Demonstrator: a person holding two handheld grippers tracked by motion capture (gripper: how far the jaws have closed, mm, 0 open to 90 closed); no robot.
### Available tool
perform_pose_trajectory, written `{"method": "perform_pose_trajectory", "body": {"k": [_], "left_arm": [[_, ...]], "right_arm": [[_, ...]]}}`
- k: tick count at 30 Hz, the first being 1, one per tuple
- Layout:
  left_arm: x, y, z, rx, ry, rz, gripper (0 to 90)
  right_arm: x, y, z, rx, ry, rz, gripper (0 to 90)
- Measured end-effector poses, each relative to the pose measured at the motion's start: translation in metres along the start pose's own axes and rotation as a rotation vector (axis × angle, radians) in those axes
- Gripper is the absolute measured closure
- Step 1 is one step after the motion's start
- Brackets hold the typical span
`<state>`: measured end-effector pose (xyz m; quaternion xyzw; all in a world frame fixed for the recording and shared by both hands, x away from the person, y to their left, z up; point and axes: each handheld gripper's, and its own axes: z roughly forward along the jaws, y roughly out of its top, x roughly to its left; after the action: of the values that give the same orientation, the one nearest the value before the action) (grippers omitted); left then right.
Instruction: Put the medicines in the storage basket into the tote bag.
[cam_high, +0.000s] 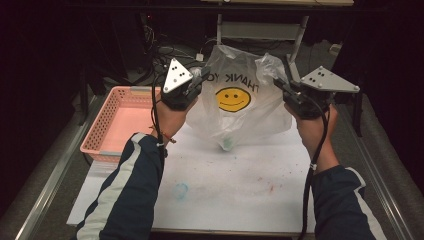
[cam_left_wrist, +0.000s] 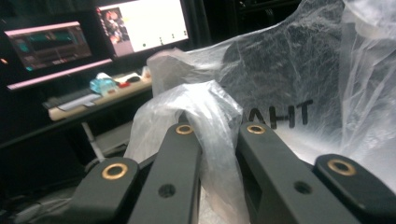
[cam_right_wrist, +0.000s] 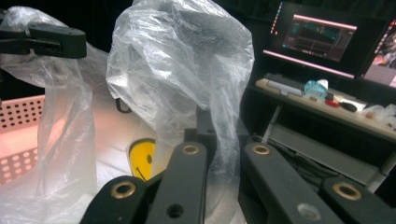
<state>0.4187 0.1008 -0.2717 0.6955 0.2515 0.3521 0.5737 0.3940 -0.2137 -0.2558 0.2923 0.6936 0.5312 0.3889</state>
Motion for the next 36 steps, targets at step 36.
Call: {"method": "perform_pose_trajectory", "body": {"k": [36], "left_arm": [[0.016,0.005,0.022,0.044,-0.042,-0.016,57.2]], "right_arm": [[-0.023,-0.007,0.029,0.088,-0.091,0.012,90.0]]}}
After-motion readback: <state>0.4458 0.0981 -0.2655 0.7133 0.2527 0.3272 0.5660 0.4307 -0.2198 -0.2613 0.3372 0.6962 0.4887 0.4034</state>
